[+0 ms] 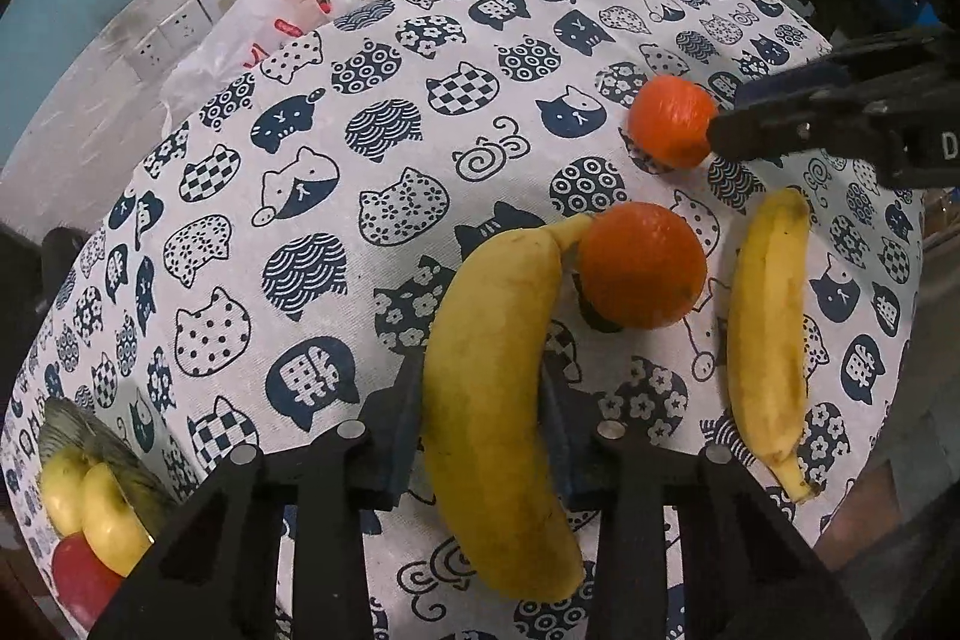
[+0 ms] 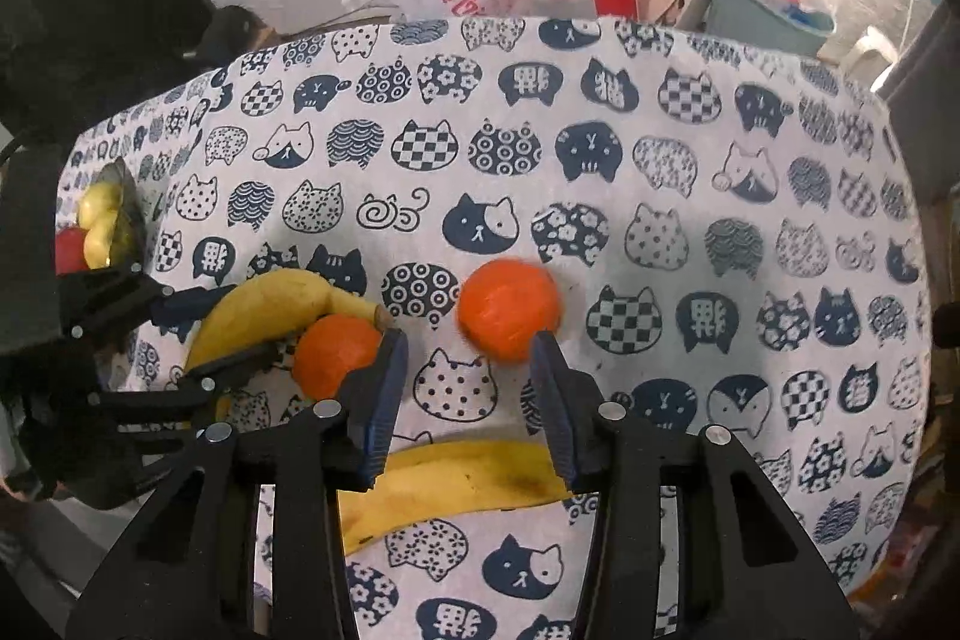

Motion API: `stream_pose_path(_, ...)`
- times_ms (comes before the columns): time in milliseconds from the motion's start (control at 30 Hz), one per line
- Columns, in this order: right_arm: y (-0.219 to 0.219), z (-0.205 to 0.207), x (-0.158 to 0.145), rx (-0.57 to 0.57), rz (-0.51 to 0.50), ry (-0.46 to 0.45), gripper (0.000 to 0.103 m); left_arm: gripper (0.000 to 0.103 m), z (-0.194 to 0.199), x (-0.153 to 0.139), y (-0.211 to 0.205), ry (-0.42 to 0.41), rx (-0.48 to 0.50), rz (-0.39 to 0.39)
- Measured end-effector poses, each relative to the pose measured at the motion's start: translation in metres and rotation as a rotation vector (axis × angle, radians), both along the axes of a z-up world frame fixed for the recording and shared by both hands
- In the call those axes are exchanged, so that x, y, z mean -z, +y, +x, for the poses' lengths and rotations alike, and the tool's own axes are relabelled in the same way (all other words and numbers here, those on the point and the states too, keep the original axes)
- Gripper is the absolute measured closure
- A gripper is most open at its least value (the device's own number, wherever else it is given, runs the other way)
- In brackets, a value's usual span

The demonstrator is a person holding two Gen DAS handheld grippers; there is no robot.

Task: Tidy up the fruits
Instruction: 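Carry the bananas in the left tool and orange in the right tool to the plate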

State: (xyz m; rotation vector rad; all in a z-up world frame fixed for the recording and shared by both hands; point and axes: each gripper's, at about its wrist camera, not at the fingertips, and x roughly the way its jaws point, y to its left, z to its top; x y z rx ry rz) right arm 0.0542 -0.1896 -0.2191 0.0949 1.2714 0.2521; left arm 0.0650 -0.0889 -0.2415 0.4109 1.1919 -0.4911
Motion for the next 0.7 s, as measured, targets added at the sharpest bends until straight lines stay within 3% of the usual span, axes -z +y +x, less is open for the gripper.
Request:
stream_pose_path(167, -0.008, 0.002, 0.01, 0.024, -0.012, 0.025, 0.046, 0.067, -0.003, -0.007, -0.002, -0.015, -0.01, -0.007)
stream_pose_path(533, -0.017, 0.017, 0.039, 0.077, -0.057, 0.054, 0.044, 0.067, 0.001, -0.021, 0.0, -0.044, -0.027, -0.044)
stream_pose_path(700, -0.036, 0.012, 0.019, 0.102, -0.024, 0.025, 0.044, 0.067, 0.007, -0.02, -0.004, -0.039, -0.029, -0.049)
